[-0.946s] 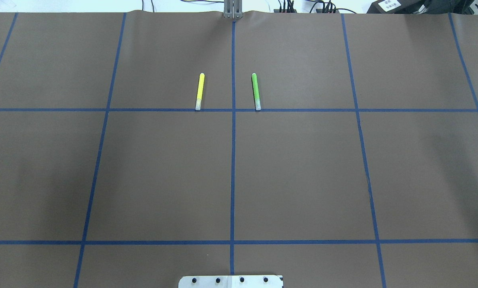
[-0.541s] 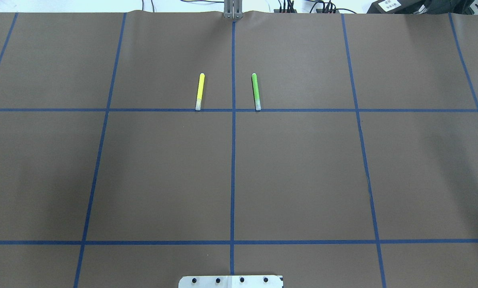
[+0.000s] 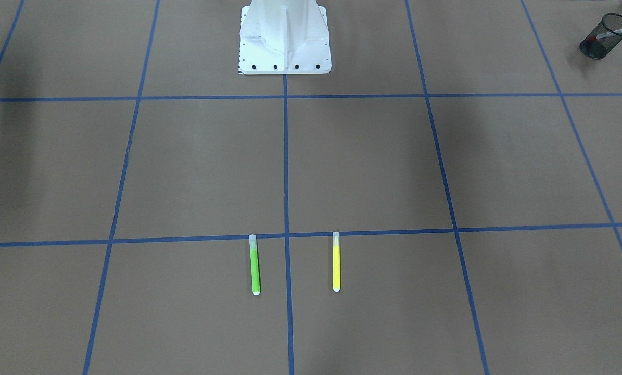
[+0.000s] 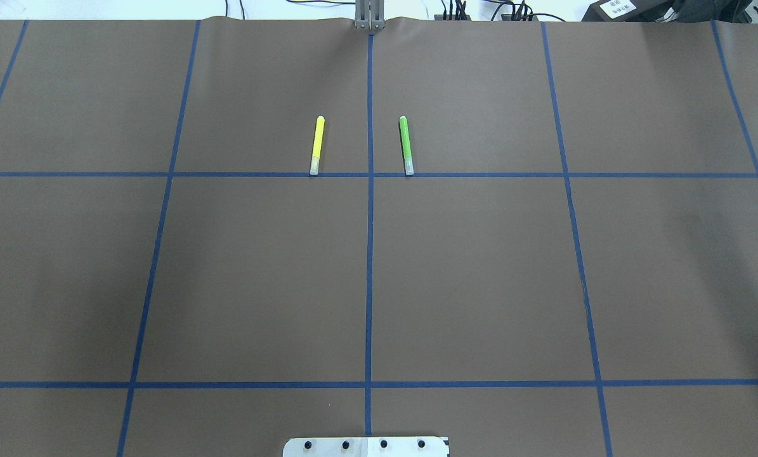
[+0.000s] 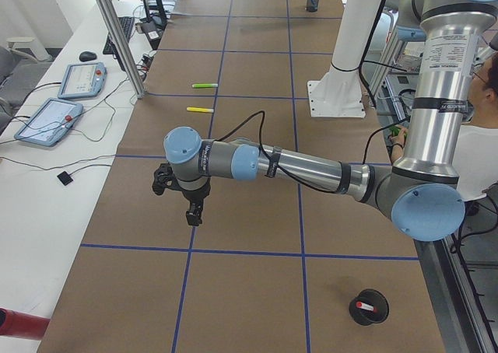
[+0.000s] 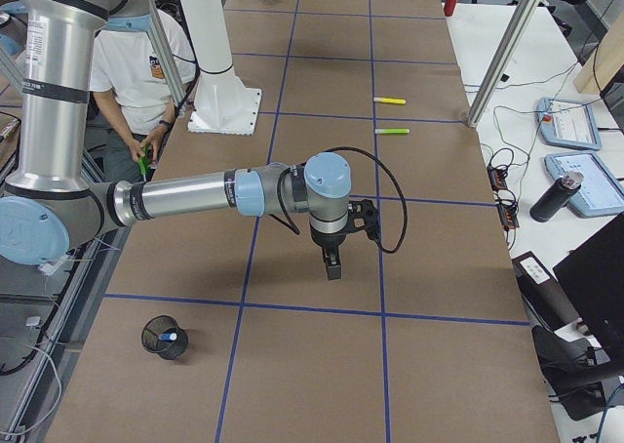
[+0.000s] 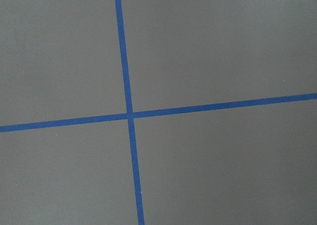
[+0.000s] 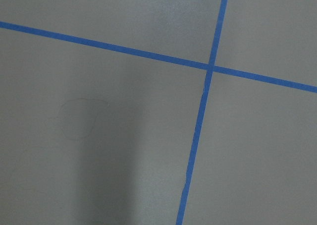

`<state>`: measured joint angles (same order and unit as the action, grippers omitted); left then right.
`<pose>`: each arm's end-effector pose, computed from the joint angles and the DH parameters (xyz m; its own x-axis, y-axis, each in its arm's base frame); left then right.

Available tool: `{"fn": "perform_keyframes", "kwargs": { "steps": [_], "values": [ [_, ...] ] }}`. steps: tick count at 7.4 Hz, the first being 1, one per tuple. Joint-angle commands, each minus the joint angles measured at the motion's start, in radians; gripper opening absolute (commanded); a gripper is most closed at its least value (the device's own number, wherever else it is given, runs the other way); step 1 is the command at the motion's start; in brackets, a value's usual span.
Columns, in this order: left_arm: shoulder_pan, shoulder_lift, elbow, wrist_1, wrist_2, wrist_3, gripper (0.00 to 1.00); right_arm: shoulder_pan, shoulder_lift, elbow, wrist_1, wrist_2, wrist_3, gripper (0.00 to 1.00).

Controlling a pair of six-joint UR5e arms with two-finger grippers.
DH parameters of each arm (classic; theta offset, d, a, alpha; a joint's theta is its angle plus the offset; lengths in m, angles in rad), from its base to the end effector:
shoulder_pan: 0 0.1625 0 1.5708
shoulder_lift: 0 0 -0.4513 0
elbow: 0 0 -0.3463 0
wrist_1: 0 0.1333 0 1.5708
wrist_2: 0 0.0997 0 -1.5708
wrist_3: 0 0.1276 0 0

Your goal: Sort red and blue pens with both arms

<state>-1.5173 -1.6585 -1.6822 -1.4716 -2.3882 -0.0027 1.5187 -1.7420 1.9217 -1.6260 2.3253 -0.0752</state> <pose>-0.0141 -0.4884 0.6205 0.6794 0.1065 -0.7260 -0.0514 0.9939 0.0978 0.0264 -0.3762 0.6252 0.7173 -0.1970 0.6684 0.1059 0.9789 0.1749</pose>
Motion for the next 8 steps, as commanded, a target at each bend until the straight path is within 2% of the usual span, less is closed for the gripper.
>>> {"fn": "perform_keyframes", "kwargs": {
  "steps": [1, 8],
  "values": [
    [0.002, 0.019, -0.014, -0.015, 0.003, 0.001, 0.99, 0.000, 0.001, 0.000, 0.000, 0.000, 0.000, 1.00],
    [0.003, 0.023, -0.044, -0.018, 0.003, -0.002, 0.99, 0.000, -0.001, 0.008, 0.000, 0.000, 0.000, 1.00]
  ]
}}
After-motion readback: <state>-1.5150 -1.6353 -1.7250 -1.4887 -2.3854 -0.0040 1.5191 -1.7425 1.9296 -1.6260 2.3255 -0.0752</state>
